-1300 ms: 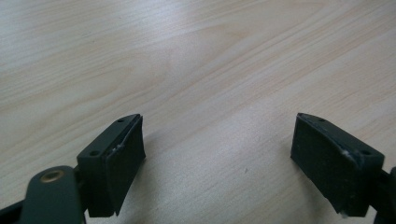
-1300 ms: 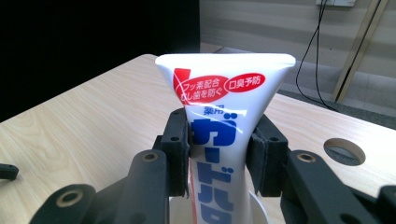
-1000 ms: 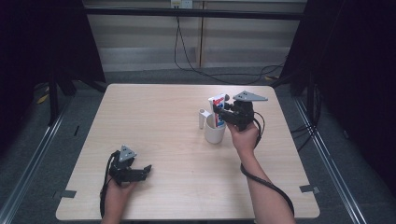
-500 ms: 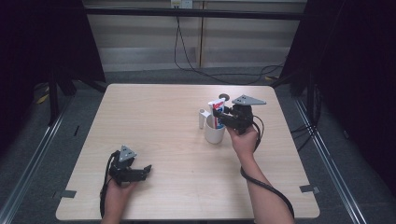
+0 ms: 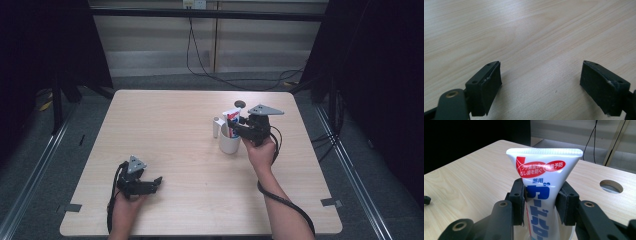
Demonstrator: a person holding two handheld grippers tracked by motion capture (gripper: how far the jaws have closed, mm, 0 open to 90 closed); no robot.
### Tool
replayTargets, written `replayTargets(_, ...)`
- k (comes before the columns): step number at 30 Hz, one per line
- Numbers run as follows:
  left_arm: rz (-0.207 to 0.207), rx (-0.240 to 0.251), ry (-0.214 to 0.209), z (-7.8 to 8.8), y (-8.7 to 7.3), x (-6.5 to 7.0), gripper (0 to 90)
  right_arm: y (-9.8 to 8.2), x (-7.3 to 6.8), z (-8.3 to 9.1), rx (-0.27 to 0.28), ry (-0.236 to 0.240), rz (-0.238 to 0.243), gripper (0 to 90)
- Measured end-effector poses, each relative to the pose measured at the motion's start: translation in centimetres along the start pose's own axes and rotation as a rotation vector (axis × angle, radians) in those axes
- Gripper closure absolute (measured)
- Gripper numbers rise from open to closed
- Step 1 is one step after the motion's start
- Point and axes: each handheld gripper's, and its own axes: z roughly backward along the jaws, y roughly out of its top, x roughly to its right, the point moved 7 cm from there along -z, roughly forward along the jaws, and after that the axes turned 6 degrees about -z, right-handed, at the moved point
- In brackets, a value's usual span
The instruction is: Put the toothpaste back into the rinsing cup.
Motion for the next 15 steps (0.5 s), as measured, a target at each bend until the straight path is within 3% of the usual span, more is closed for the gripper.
replayTargets(15, 0.000, -0.001, 0.001, 0.00, -0.01, -0.01, 16.9, -0.90, 0.02, 0.01, -0.019, 0.000, 0.004, 62.0)
